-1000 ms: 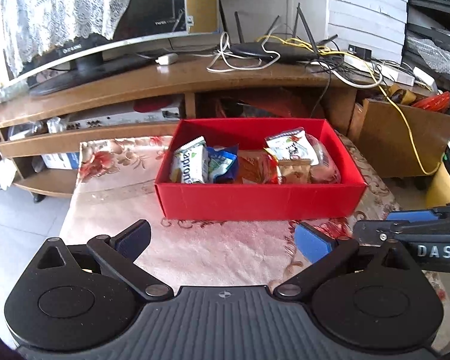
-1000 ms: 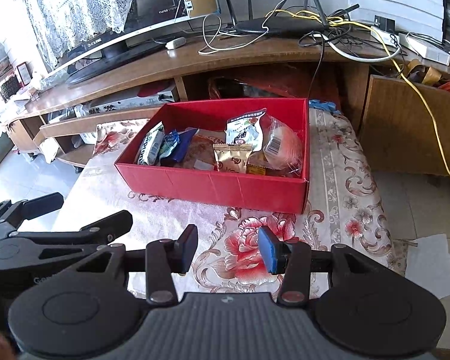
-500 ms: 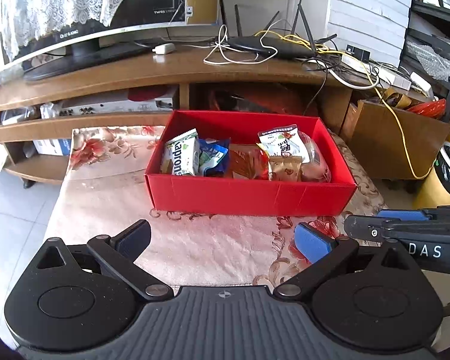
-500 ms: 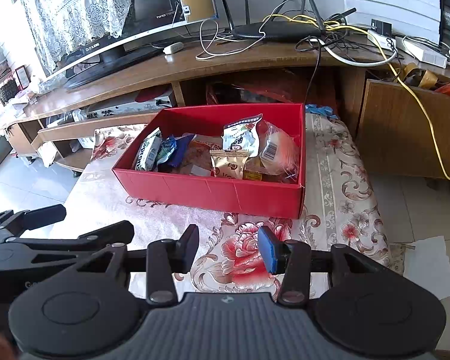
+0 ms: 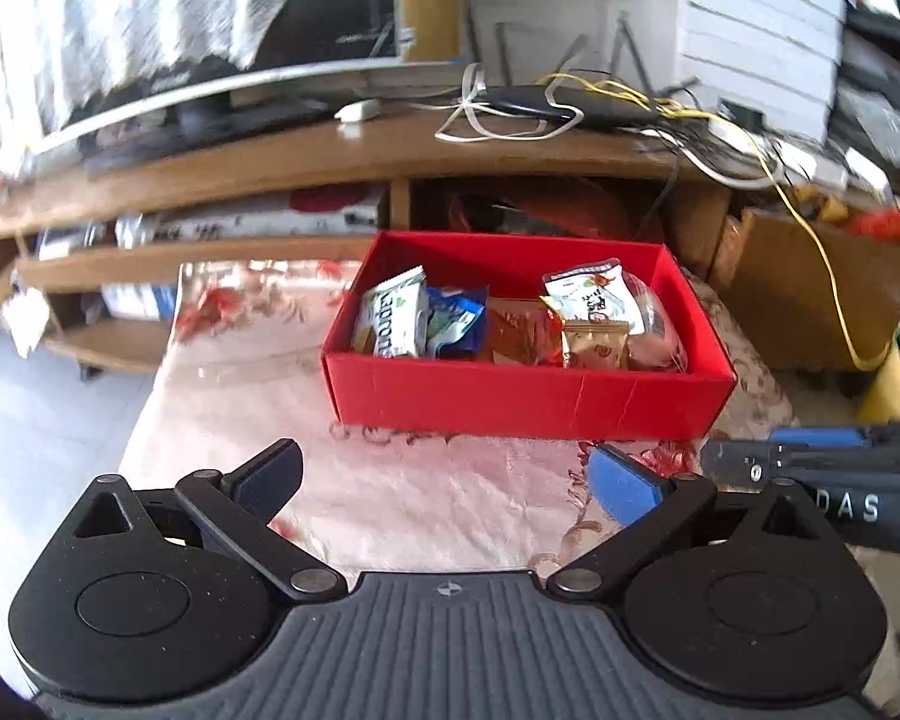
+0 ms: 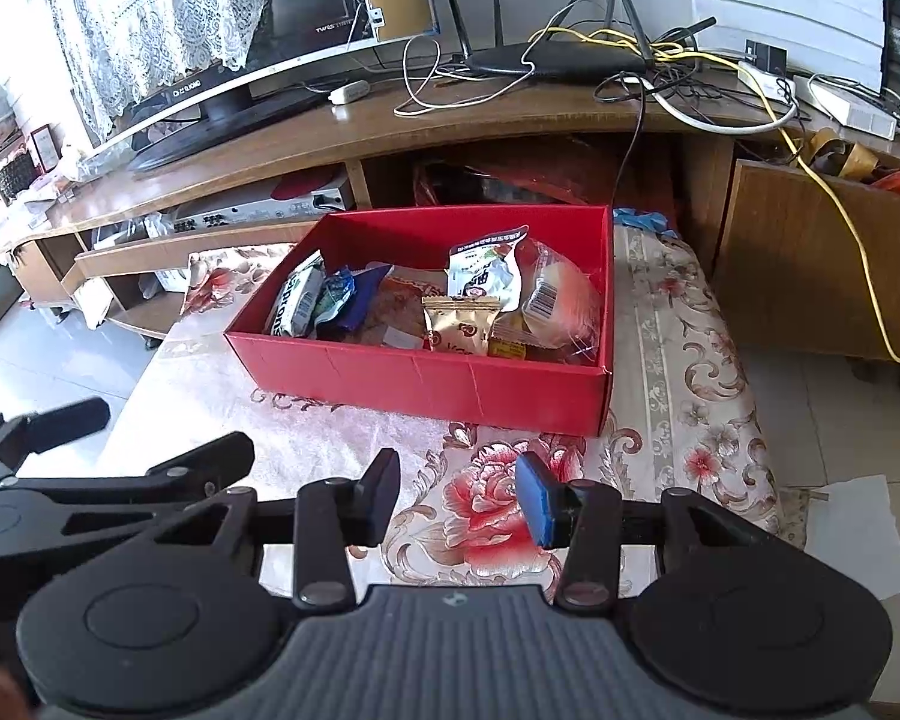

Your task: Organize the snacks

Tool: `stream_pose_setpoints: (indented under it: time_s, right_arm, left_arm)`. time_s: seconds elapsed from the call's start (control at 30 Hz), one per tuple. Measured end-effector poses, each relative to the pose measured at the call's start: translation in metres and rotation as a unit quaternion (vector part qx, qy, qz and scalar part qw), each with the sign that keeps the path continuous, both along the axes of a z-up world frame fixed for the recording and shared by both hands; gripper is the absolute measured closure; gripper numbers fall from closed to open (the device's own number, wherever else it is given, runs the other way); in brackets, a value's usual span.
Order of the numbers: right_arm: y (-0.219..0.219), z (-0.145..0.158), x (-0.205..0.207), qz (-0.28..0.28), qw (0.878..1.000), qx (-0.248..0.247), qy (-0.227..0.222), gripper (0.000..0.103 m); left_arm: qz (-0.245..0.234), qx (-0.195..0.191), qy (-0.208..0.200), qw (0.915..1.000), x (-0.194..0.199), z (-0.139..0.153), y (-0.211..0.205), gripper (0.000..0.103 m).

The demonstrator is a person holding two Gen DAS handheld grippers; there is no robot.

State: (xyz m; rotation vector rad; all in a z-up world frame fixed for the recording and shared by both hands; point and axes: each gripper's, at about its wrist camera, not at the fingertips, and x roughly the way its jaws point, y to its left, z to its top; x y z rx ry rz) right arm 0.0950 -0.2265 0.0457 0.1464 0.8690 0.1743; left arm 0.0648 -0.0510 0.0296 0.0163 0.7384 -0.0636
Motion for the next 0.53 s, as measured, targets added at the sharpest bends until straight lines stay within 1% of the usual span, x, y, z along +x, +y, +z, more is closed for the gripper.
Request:
stream_pose_setpoints:
  time_s: [0.07,0.17,0.37,0.53]
  right_arm:
    - [0.0015,-0.0007,0.0004,0.005,1.000,0.002,0.002,0.060]
    - [0.0032,-0.0017,0.0013,0.008,1.000,-0.001,0.003,0.060]
    - [0.0025,-0.0024,0.0016,0.007,1.000,0.002,0.004,0.060]
    - [0.0024,-0.0038,0.0026,0.007,1.000,0.001,0.009,0.060]
  left_arm:
    - [0.012,-0.013,0.003,0.9998,-0.0001,-0.0016,0.0035,0.003]
    - [0.003,0.010,-0.009,0.9999,-0.0012,0.0015,0.0008,0.003]
    - [-0.001,0.022,-0.022,0.9995,-0.0019,0.0014,0.0000,0.001]
    - [-0.015,0.039,-0.035,0.9985,-0.0022,0.0018,-0.0018,0.000]
